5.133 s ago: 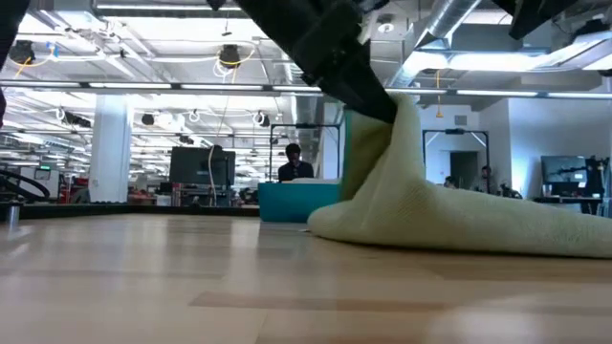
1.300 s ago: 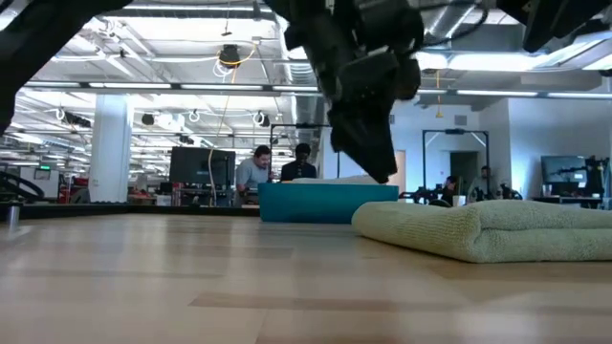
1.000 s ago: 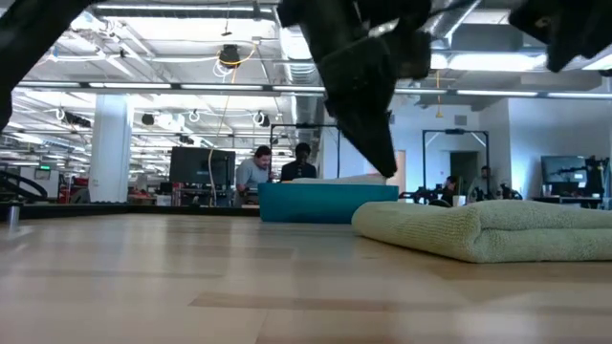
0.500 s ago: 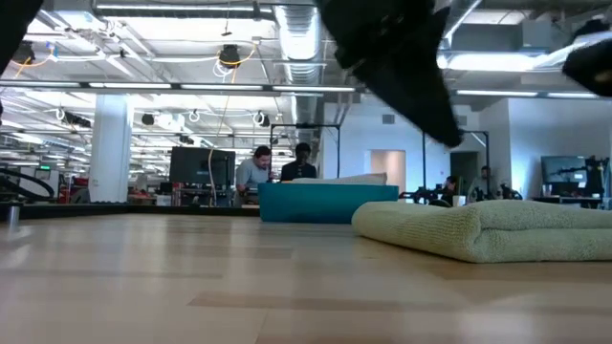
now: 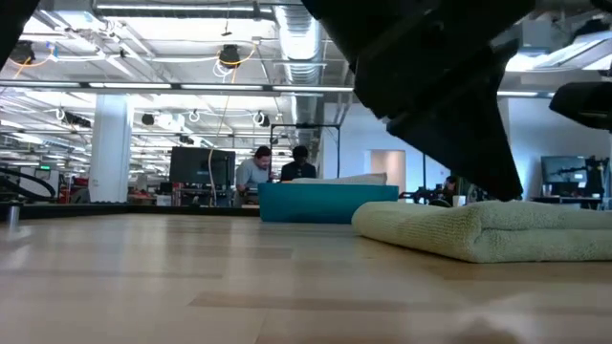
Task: Fold microfiber towels
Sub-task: Put the folded green towel into the blue bin
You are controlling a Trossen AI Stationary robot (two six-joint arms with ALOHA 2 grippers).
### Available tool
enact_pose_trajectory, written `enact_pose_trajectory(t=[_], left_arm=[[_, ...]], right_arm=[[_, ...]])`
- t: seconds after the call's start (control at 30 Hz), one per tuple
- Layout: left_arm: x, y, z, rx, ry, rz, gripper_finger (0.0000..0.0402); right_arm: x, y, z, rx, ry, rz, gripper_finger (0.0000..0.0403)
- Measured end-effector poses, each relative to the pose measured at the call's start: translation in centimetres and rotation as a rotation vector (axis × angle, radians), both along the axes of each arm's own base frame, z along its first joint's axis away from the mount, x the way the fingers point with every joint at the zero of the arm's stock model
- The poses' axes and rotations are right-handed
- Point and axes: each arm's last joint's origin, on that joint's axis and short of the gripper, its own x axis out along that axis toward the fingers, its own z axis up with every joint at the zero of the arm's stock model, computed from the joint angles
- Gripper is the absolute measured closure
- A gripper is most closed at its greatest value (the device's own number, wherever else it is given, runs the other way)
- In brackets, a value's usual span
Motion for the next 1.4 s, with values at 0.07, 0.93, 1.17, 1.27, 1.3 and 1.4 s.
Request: enact_pose_trajectory(t=[0.07, 0.93, 1.17, 1.27, 1.3, 1.4], left_arm=[[0.0, 0.0, 0.0, 0.004, -0.007, 0.009, 0.0216], [0.0, -0.1, 0.6, 0.019, -0.010, 0.027, 0.0216], [0.0, -0.1, 0.6, 0.018, -0.008, 0.028, 0.0216], [0.0, -0.1, 0.6, 0.018, -0.009, 0.028, 0.0216], [0.0, -0.1, 0.6, 0.018, -0.008, 0.028, 0.0216], [0.0, -0.1, 0.6, 0.018, -0.009, 0.028, 0.0216]], right_arm=[[0.0, 0.1, 0.3, 0.025, -0.022, -0.041, 0.0244], [2.1, -1.1, 2.3, 0.249, 0.243, -0.216, 0.0161], [1.6, 0.1, 3.6, 0.134, 0.137, -0.141, 0.0164], [1.4, -0.1, 3.1, 0.044, 0.075, -0.131, 0.0164], [1.4, -0.2, 2.8, 0.036, 0.081, -0.135, 0.0164], [1.8, -0.2, 2.1, 0.024, 0.091, -0.146, 0.0164]])
